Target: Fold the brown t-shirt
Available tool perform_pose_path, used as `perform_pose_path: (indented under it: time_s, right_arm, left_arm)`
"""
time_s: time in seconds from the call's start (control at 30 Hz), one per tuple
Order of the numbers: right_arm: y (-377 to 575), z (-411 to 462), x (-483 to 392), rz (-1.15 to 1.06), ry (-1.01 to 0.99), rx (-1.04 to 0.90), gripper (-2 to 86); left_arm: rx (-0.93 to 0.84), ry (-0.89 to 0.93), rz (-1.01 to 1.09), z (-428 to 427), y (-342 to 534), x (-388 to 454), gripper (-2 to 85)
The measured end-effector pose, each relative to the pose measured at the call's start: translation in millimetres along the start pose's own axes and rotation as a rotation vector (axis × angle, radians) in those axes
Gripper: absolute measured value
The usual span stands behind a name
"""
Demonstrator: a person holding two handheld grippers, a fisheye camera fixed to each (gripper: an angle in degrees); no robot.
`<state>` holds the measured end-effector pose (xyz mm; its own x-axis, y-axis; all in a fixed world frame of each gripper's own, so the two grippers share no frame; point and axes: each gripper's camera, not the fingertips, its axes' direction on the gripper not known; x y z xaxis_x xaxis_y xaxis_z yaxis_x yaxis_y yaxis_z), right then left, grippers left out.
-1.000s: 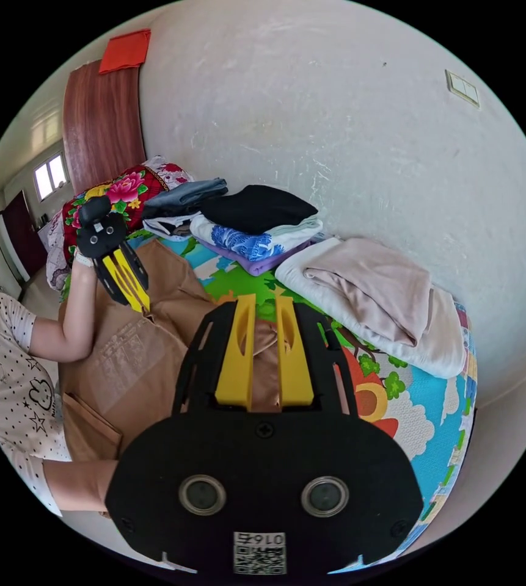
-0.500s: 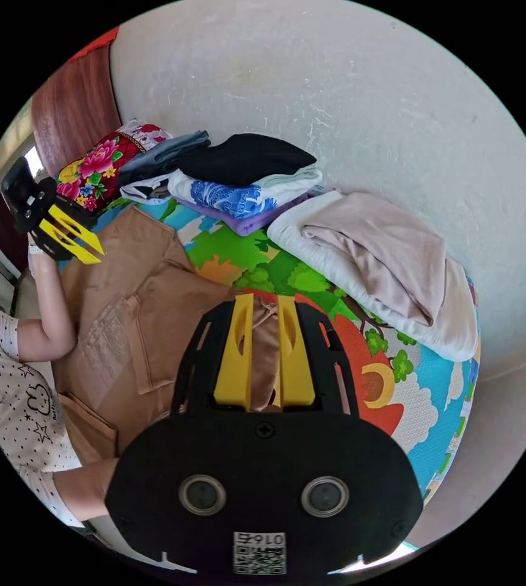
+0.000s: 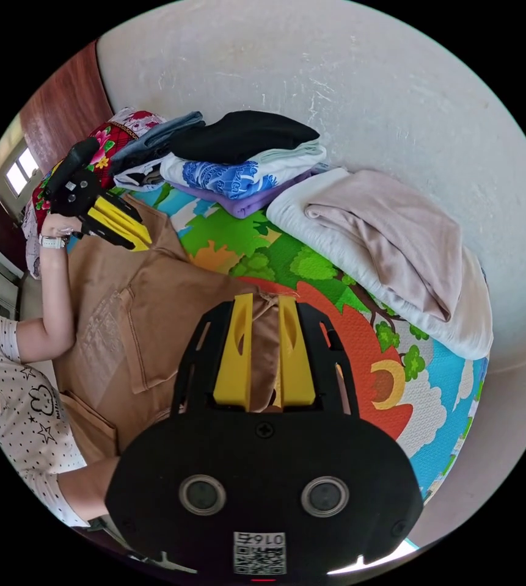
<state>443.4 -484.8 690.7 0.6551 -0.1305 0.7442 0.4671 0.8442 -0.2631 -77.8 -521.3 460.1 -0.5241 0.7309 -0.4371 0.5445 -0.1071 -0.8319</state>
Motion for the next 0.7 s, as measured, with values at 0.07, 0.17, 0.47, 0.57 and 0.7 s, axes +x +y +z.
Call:
perform_pose_path:
  time_s: [0.07, 0.17, 0.47, 0.57, 0.7]
  right_arm:
    - [-3, 0, 0, -0.014, 0.013, 0.007, 6.8]
    - [-7, 0, 0, -0.026, 0.005, 0.019, 6.8]
    - [-18, 8, 8, -0.015, 0.011, 0.009, 6.7]
    - [-20, 8, 9, -0.016, 0.01, 0.02, 6.7]
    - [-23, 10, 10, -0.017, 0.009, 0.029, 6.7]
  left_arm:
    - [0.0, 0.038, 0.022, 0, -2, 1, 6.1]
    - [0.001, 0.013, 0.066, -1, -5, 8, 6.3]
    - [-0.057, 0.0, 0.058, 11, -14, 5, 7.1]
    - [-0.027, -0.022, 0.052, 6, -11, 4, 7.7]
    - [-0.068, -0.017, 0.042, 17, -13, -2, 7.9]
